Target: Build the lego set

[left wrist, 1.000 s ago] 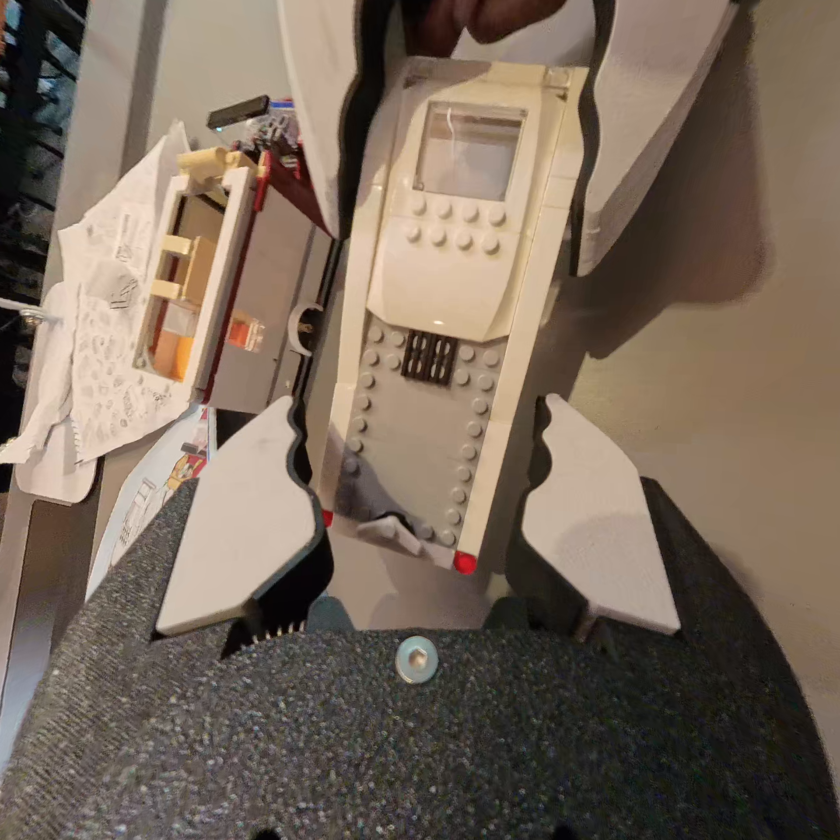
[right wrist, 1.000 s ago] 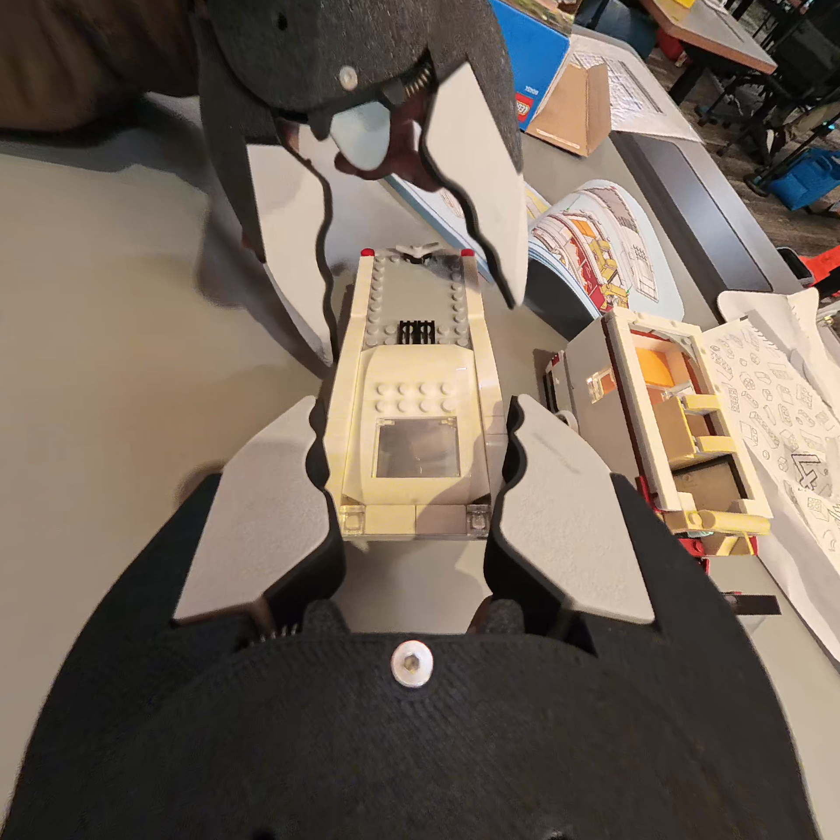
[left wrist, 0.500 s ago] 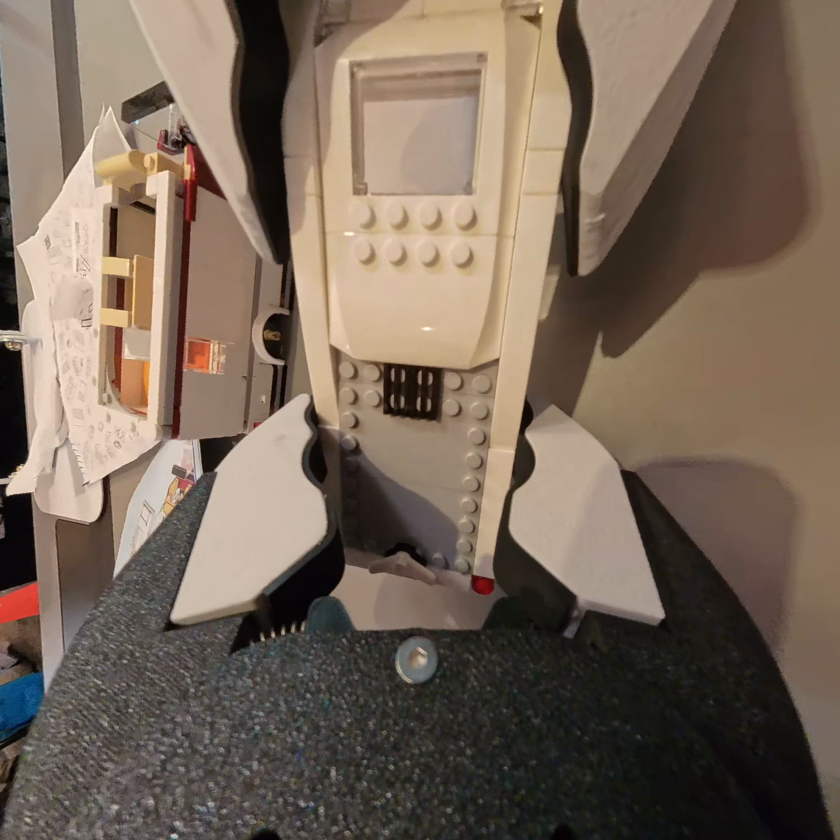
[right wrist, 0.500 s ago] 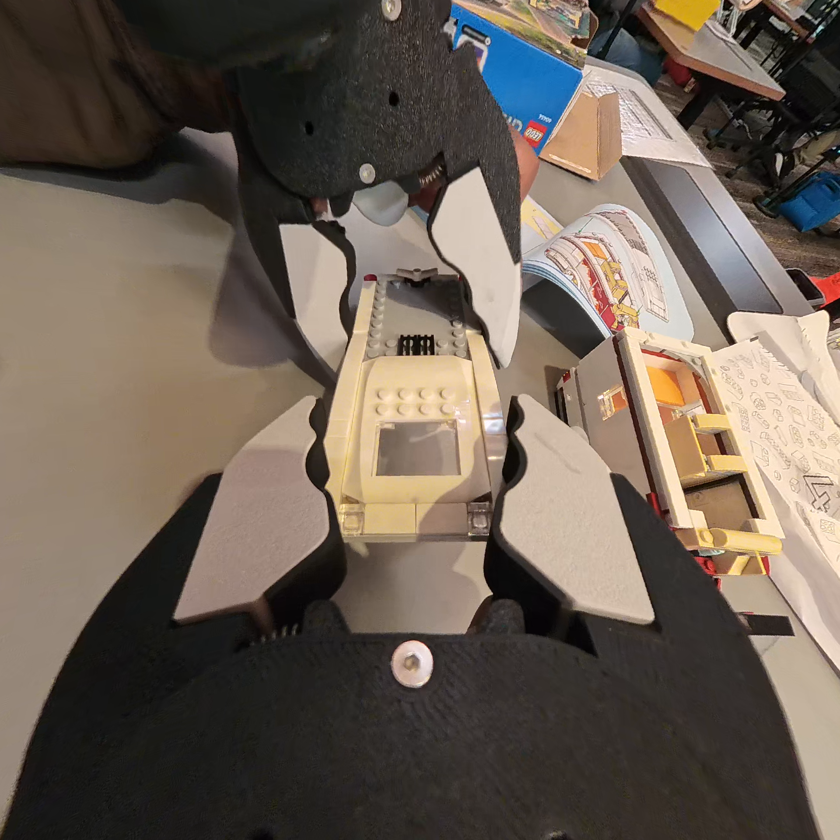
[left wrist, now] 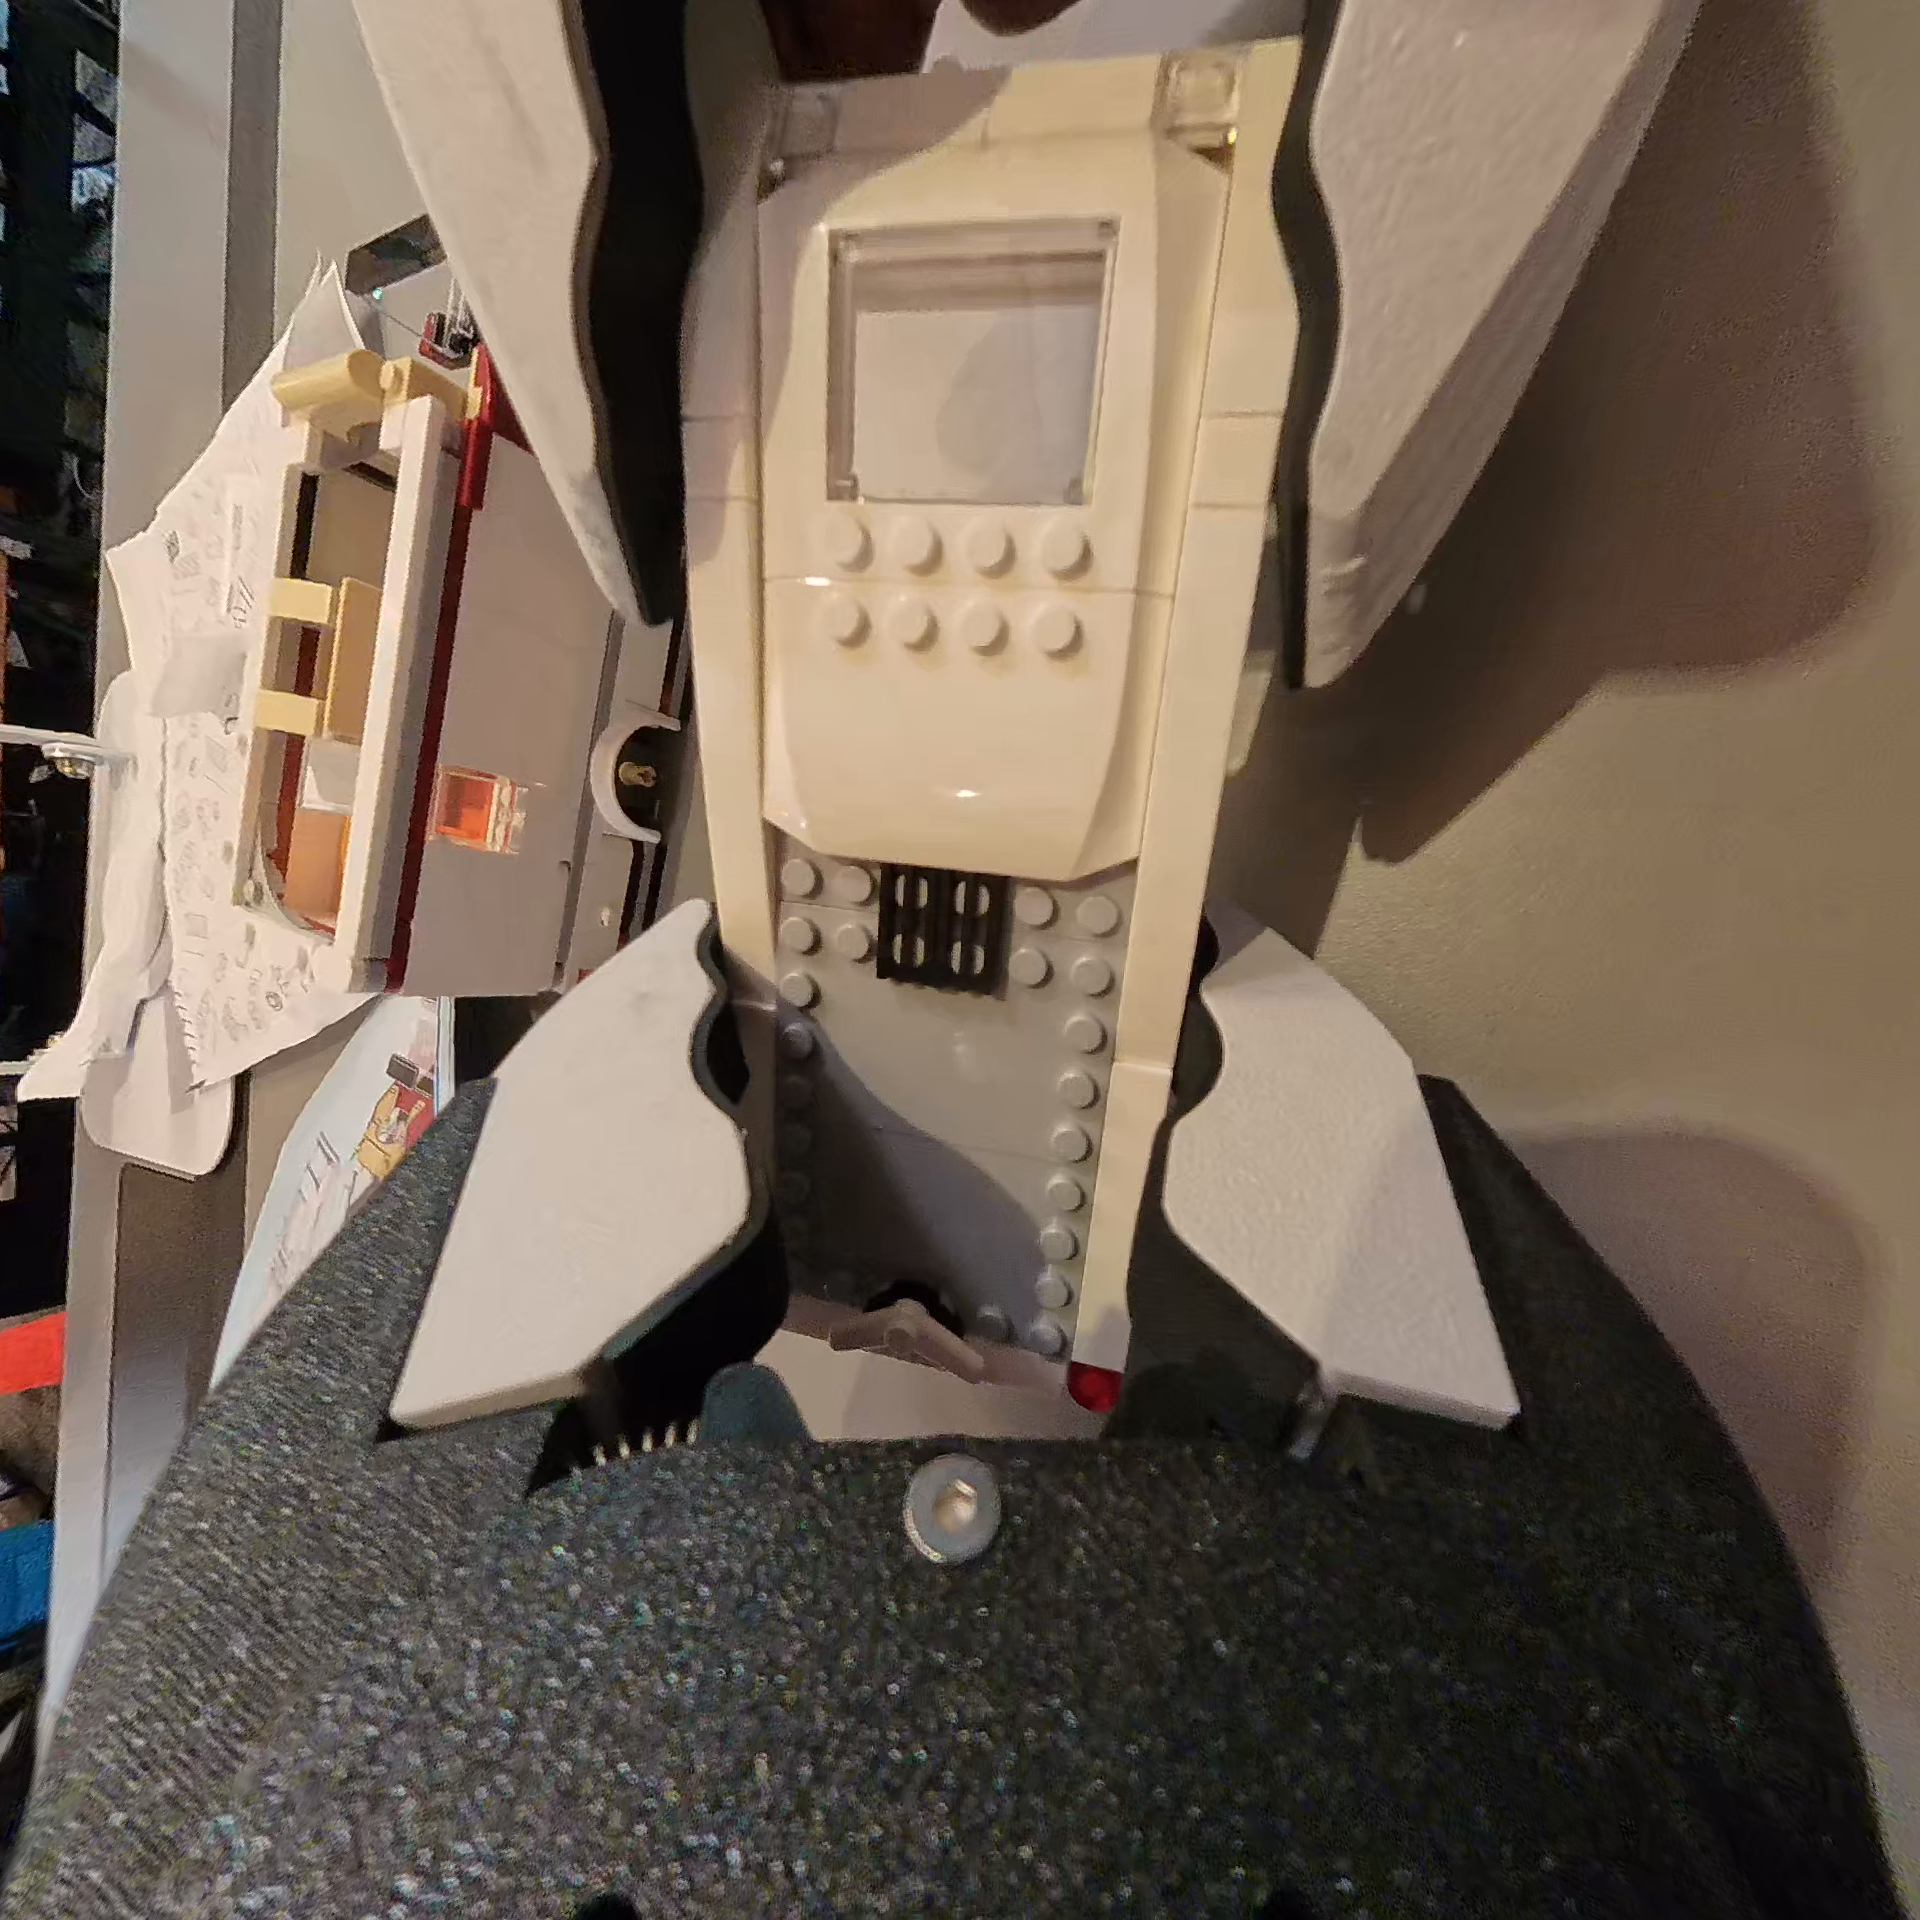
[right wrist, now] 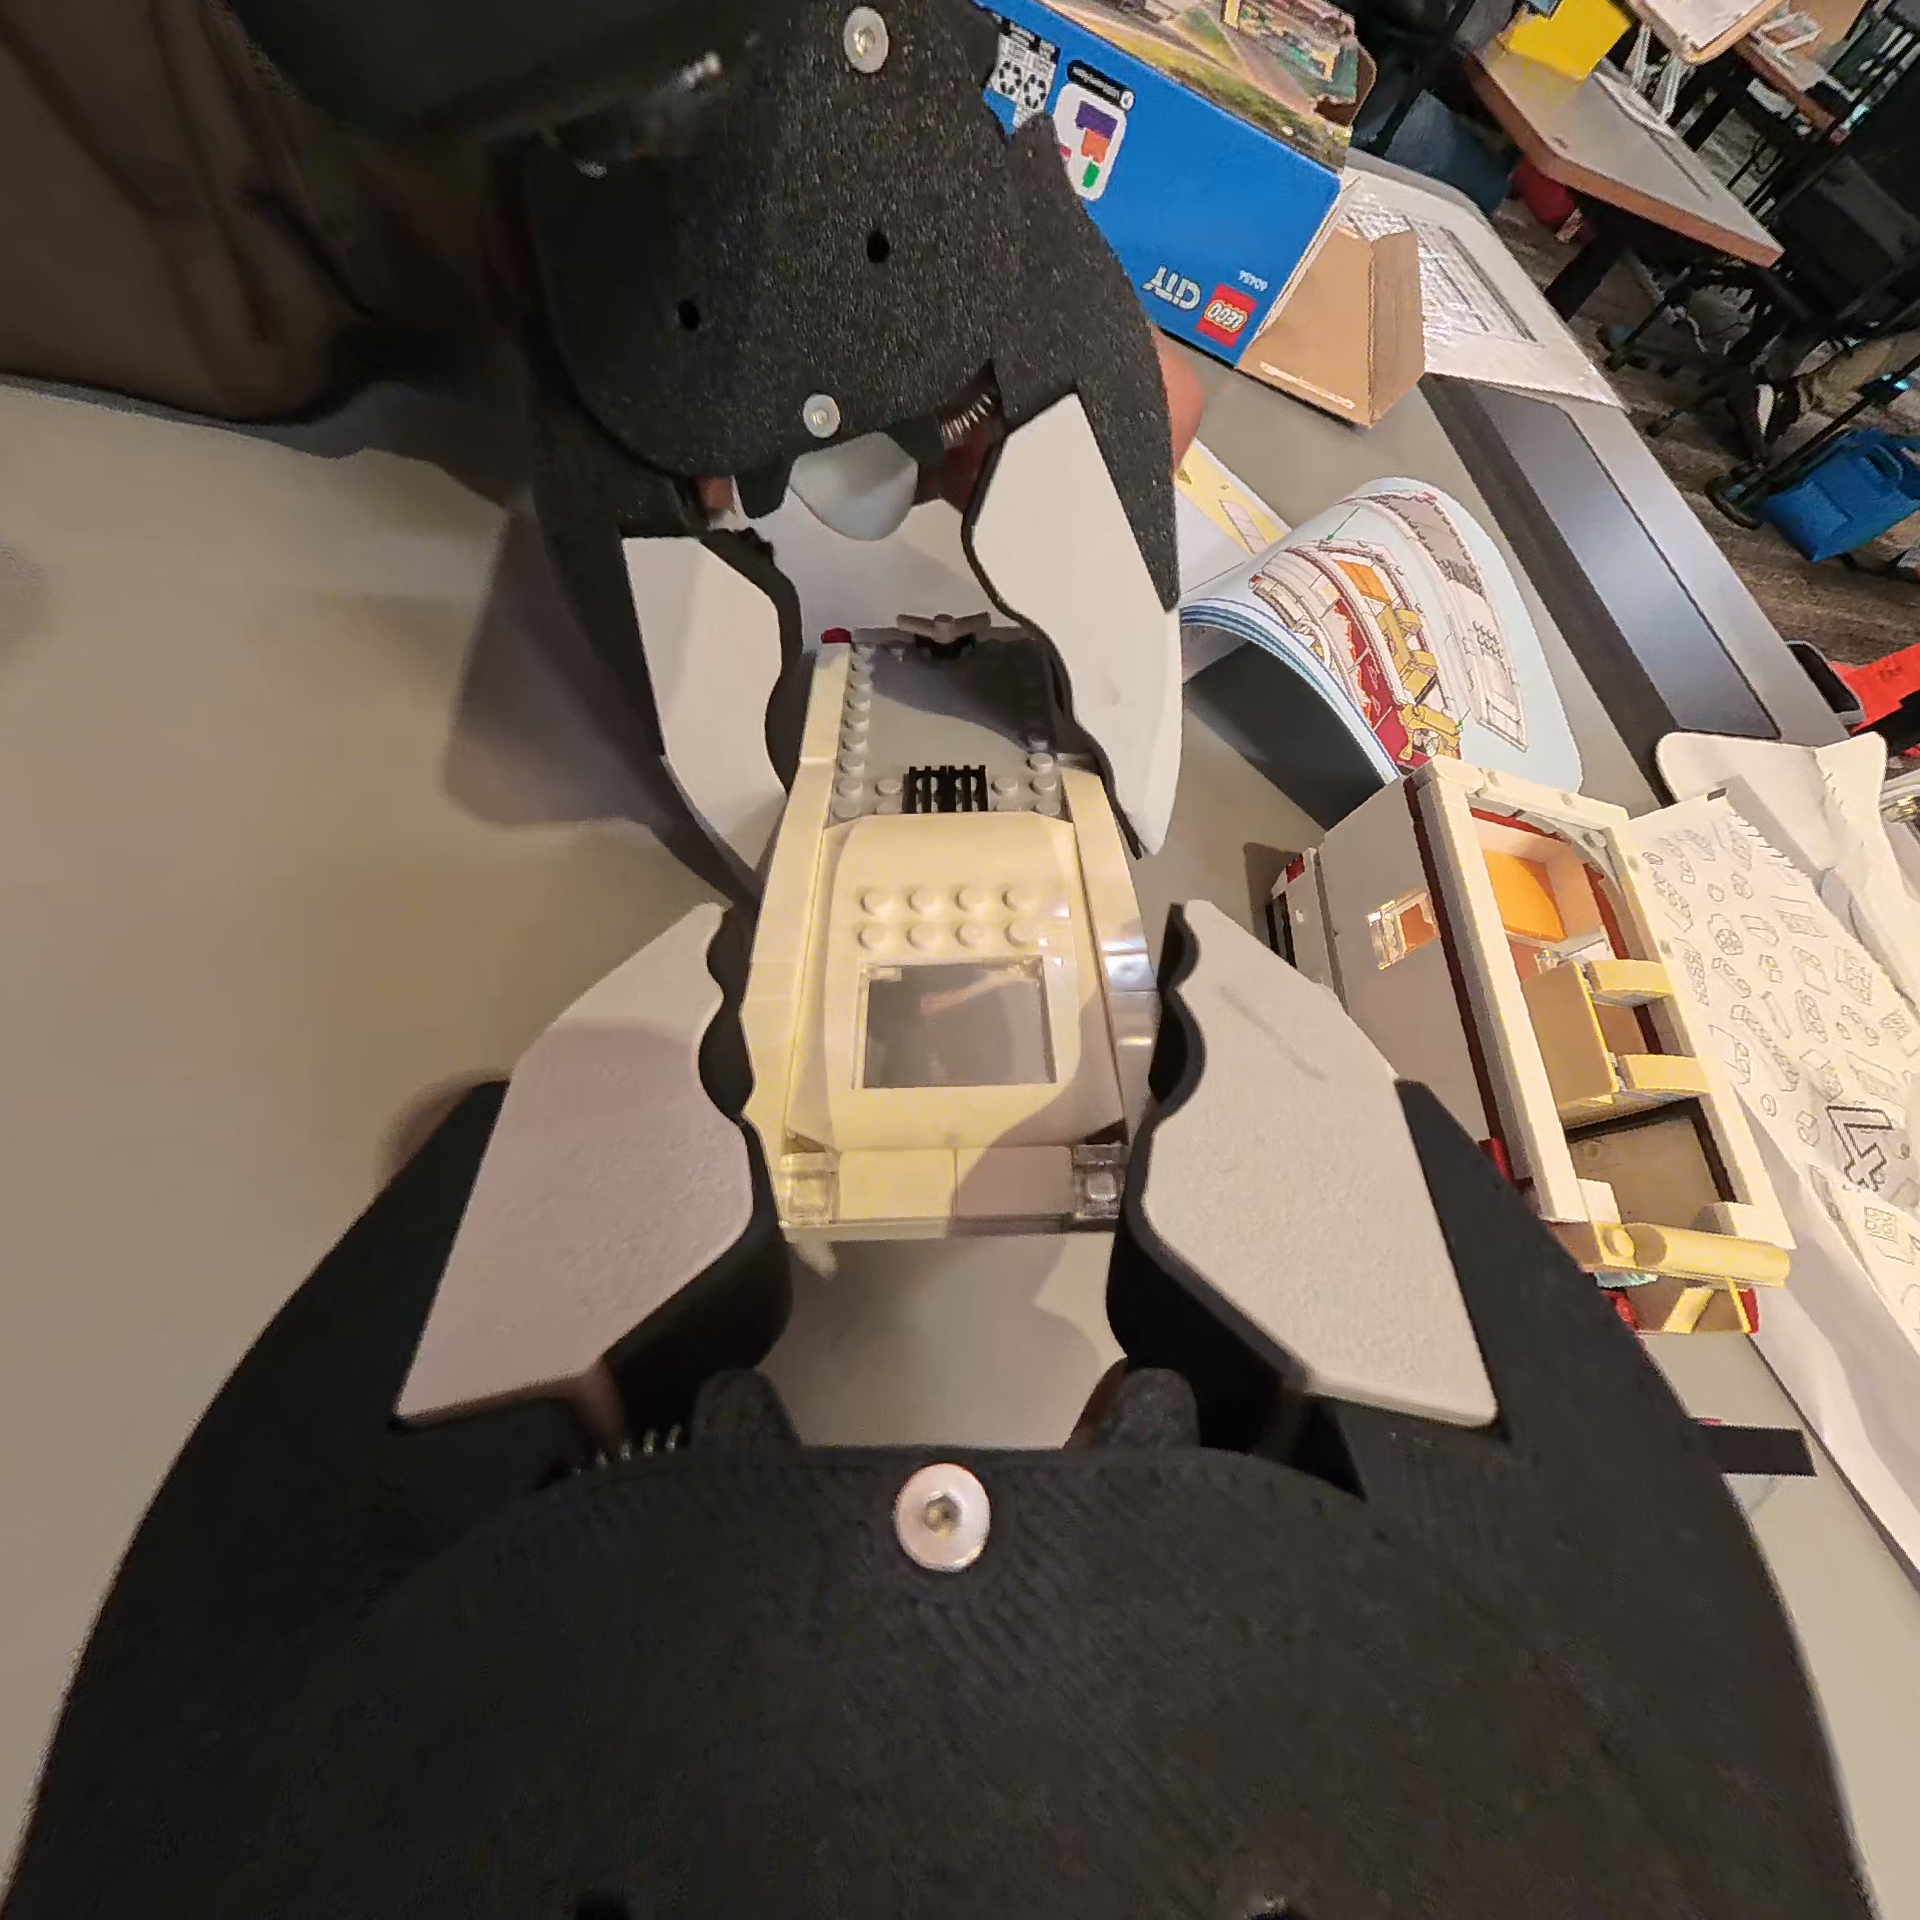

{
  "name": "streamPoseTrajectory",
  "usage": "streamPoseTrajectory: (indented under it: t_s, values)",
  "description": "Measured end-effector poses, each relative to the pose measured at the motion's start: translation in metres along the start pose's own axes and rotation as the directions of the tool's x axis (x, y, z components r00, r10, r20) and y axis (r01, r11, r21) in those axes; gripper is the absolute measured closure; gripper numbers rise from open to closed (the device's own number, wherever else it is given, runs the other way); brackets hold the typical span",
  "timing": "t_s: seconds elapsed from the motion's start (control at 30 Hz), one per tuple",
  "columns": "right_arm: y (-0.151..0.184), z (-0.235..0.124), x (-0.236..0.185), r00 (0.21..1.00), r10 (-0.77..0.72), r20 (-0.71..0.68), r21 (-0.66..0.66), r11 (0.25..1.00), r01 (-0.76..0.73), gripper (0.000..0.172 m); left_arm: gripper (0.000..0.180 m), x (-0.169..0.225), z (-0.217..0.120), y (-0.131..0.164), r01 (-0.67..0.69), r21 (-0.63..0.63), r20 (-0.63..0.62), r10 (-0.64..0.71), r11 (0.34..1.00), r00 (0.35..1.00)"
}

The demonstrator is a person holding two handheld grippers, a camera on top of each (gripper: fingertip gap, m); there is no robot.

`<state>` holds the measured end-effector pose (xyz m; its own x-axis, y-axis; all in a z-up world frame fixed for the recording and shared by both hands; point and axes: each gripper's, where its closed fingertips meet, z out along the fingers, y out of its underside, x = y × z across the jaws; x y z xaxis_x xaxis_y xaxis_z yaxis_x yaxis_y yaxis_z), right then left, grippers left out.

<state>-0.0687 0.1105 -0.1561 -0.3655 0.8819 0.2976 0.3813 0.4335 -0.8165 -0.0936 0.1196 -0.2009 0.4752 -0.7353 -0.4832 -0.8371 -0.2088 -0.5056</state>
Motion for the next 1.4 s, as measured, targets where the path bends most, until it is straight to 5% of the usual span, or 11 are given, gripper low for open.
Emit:
streamPoseTrajectory:
  t_s: [0.3,1.4]
  values:
    - [0.006,0.001,0.013,0.99,-0.088,-0.111,-0.031,0.996,0.085,0.107,0.099,-0.011,-0.001,0.009,0.053,-0.001,0.076,-0.053,0.999,0.996]
    - [0.003,-0.002,0.016,0.993,-0.033,-0.111,0.015,0.999,0.035,0.109,0.099,-0.011,-0.001,0.009,0.088,0.028,0.077,-0.09,0.996,0.993]
